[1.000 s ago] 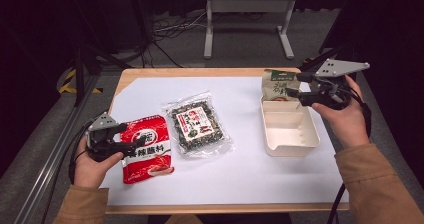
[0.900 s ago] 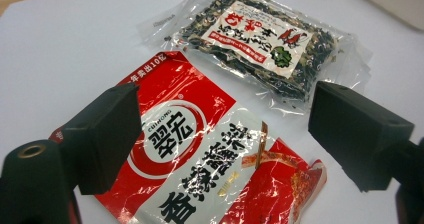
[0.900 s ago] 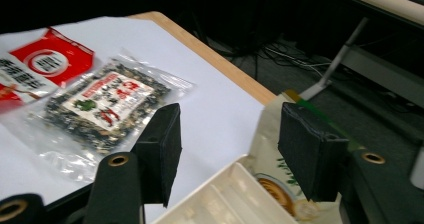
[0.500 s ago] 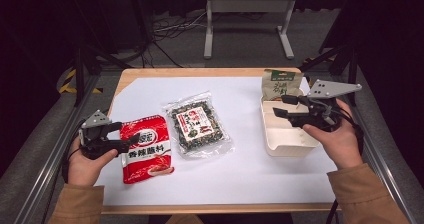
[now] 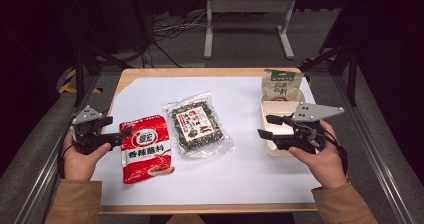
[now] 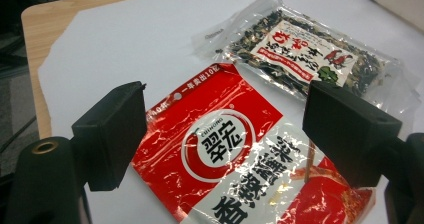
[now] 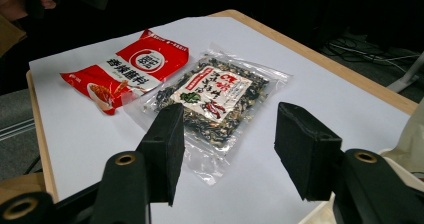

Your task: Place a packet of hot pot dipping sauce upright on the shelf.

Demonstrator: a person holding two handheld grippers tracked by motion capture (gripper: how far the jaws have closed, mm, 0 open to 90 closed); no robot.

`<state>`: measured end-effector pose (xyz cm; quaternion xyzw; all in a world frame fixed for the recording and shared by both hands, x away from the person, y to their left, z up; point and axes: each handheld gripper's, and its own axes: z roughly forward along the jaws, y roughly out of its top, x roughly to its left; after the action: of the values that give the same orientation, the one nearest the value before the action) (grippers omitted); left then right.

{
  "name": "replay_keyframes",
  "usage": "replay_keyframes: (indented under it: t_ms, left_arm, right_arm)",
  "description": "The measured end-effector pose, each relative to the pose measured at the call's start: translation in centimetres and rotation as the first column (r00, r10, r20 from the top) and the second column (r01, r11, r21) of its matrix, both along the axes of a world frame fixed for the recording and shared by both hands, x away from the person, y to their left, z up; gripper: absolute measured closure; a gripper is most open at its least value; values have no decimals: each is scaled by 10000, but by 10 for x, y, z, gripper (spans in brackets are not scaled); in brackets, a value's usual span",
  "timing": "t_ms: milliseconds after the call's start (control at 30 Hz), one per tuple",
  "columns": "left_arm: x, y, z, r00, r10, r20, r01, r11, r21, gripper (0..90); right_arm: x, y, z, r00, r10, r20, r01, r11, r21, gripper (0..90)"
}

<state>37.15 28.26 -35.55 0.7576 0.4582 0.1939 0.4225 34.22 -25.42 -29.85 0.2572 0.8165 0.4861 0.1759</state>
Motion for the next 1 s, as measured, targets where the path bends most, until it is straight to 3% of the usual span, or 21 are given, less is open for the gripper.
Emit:
replay_keyframes:
  t_ms: [167, 300, 367, 433, 500, 700, 800, 900, 1000]
  left_arm:
    - [4, 2, -9, 9998, 178, 98, -172, 9981, -585, 165]
    - [9, 2, -17, 9993, 367, 82, -363, 9984, -430, 157]
    - [17, 5, -27, 9983, 569, -84, -574, 9941, -920, 171]
    - [20, 5, -31, 9974, 706, -111, -713, 9934, -900, 173]
    - [25, 5, -38, 9945, 1036, -158, -1042, 9936, -440, 174]
    - [37, 15, -53, 9885, 1496, -206, -1499, 9886, -154, 173]
    - [42, 19, -58, 9894, 1440, -185, -1446, 9889, -333, 203]
    - [46, 17, -63, 9874, 1579, -80, -1580, 9872, -212, 257]
    - [52, 15, -69, 9855, 1675, -271, -1681, 9856, -200, 280]
  right_arm:
    - [-1, 4, -9, 10000, -52, -79, 52, 10000, 13, 443]
    - [1, 8, -17, 9996, 66, -263, -68, 10000, -47, 428]
    - [0, 10, -22, 9995, 245, -186, -243, 9997, 102, 415]
    - [0, 12, -25, 9988, 440, -213, -432, 9984, 377, 415]
    - [1, 13, -27, 9984, 525, -207, -516, 9977, 434, 416]
    - [3, 21, -38, 9954, 863, -420, -852, 9960, 280, 415]
    - [4, 25, -43, 9940, 941, -558, -933, 9955, 172, 415]
    - [3, 27, -47, 9916, 1115, -650, -1106, 9937, 174, 426]
    - [2, 29, -48, 9899, 1235, -698, -1219, 9922, 256, 428]
